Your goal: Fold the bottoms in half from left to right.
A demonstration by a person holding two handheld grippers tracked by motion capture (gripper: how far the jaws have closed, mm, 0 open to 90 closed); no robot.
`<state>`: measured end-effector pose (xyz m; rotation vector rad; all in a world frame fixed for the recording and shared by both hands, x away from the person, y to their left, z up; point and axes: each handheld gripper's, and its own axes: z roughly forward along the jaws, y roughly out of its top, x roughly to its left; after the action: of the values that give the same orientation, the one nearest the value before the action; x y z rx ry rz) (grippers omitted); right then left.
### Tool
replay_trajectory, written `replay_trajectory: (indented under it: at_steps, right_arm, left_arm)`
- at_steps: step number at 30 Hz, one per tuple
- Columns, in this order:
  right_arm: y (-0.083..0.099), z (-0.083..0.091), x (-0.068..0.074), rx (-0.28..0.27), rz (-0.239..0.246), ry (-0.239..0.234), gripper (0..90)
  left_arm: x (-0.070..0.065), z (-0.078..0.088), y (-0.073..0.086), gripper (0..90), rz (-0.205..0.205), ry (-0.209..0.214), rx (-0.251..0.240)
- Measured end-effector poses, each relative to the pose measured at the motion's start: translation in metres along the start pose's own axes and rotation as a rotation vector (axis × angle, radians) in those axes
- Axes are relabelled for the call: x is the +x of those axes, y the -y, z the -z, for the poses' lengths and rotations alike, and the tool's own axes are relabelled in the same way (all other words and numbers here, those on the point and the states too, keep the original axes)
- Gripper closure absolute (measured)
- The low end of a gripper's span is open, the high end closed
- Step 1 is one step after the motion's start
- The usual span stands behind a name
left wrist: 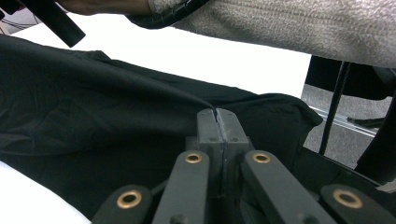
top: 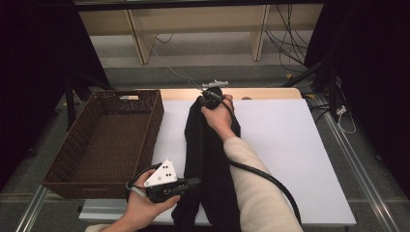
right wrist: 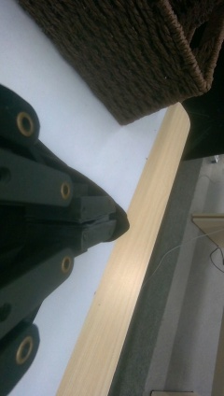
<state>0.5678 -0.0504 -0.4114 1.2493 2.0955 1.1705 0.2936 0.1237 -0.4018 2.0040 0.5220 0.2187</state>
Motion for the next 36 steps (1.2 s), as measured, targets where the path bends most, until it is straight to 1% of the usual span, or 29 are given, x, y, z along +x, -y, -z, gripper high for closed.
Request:
replay_trajectory:
  at_steps: [16, 25, 36]
  right_arm:
    - [0.001, 0.003, -0.005, 0.000, -0.002, 0.008, 88.7]
    - [0.001, 0.006, -0.009, 0.002, -0.008, 0.015, 88.7]
    - [0.002, 0.010, -0.016, -0.003, -0.013, 0.029, 88.7]
  left_arm:
    - [-0.001, -0.003, -0.004, 89.4, -0.008, 0.002, -0.005]
    - [-0.002, -0.007, -0.007, 89.3, -0.020, 0.008, -0.006]
    - [-0.003, -0.011, -0.010, 89.3, -0.024, 0.013, -0.009]
